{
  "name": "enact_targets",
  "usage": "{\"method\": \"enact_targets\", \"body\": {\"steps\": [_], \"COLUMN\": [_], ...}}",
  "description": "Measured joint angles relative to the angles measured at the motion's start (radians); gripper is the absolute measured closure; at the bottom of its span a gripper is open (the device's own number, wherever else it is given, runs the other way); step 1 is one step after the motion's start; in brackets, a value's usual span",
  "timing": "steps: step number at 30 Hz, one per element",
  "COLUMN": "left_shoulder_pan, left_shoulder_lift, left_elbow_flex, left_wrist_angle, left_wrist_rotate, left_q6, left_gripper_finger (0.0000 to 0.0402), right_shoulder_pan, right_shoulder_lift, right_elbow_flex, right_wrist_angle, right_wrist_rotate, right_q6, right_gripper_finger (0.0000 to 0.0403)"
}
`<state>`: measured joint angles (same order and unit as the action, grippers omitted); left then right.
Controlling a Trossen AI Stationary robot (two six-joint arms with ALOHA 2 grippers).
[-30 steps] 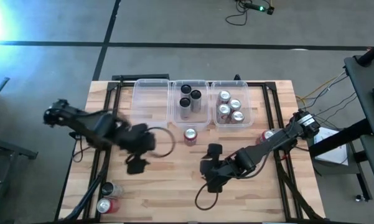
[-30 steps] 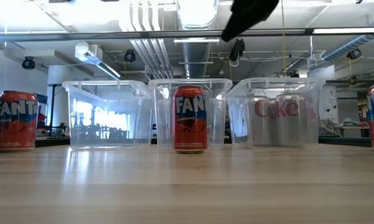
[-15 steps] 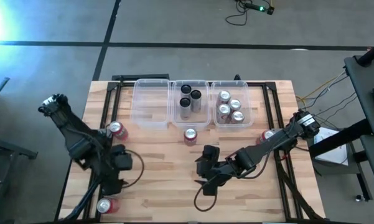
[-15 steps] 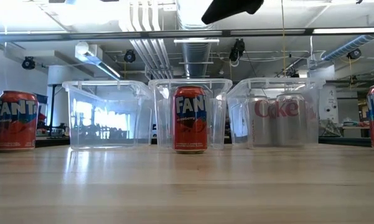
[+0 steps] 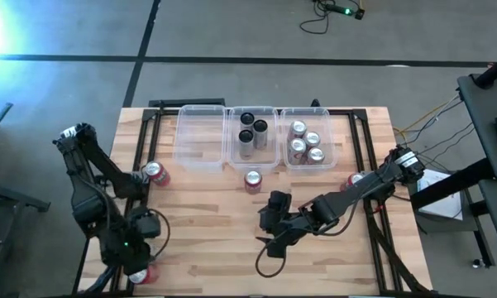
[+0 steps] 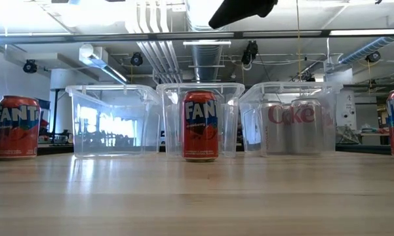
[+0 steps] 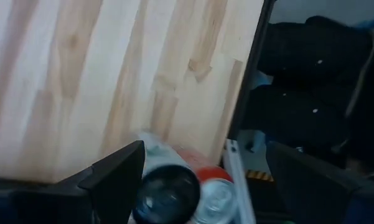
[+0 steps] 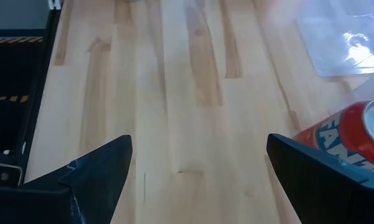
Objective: Sort soda cans
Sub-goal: Put the white pink soda can into the middle transparent bin
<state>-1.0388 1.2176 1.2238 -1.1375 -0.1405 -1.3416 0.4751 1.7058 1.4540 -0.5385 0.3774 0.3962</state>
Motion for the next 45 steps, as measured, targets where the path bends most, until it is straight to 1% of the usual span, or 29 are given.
{"method": "enact_targets", "body": {"steps": [3, 6, 8, 11, 19, 29, 38, 45], "left_shoulder_pan": [-0.027, -0.042, -0.042, -0.041, -0.041, -0.041, -0.041, -0.041], "left_shoulder_lift": [0.012, 0.026, 0.042, 0.07, 0.115, 0.144, 0.202, 0.237], "left_elbow_flex": [0.012, 0.006, -0.003, -0.007, -0.007, -0.007, -0.007, -0.007], "left_wrist_angle": [-0.004, -0.011, -0.026, -0.084, -0.094, -0.092, -0.127, -0.131], "left_wrist_rotate": [0.009, 0.038, 0.07, 0.134, 0.158, 0.169, 0.188, 0.233], "left_q6": [-0.107, -0.221, -0.281, -0.32, -0.346, -0.376, -0.319, -0.273], "left_gripper_finger": [0.0082, 0.0082, 0.0082, 0.0082, 0.0082, 0.0082, 0.0082, 0.0082], "right_shoulder_pan": [0.0, 0.0, 0.0, 0.0, 0.0, 0.0, 0.0, 0.0], "right_shoulder_lift": [0.0, 0.0, 0.0, 0.0, 0.0, 0.0, 0.0, 0.0], "right_elbow_flex": [0.0, 0.0, 0.0, 0.0, 0.0, 0.001, 0.001, 0.001], "right_wrist_angle": [0.005, 0.006, 0.006, 0.008, 0.052, 0.051, 0.051, 0.051], "right_wrist_rotate": [0.04, 0.052, 0.052, 0.052, 0.052, 0.051, 0.051, 0.051], "right_q6": [0.0, 0.0, -0.001, 0.002, 0.004, 0.004, 0.004, 0.005], "right_gripper_finger": [0.0035, 0.0035, 0.0035, 0.0035, 0.0035, 0.0035, 0.0035, 0.0035]}}
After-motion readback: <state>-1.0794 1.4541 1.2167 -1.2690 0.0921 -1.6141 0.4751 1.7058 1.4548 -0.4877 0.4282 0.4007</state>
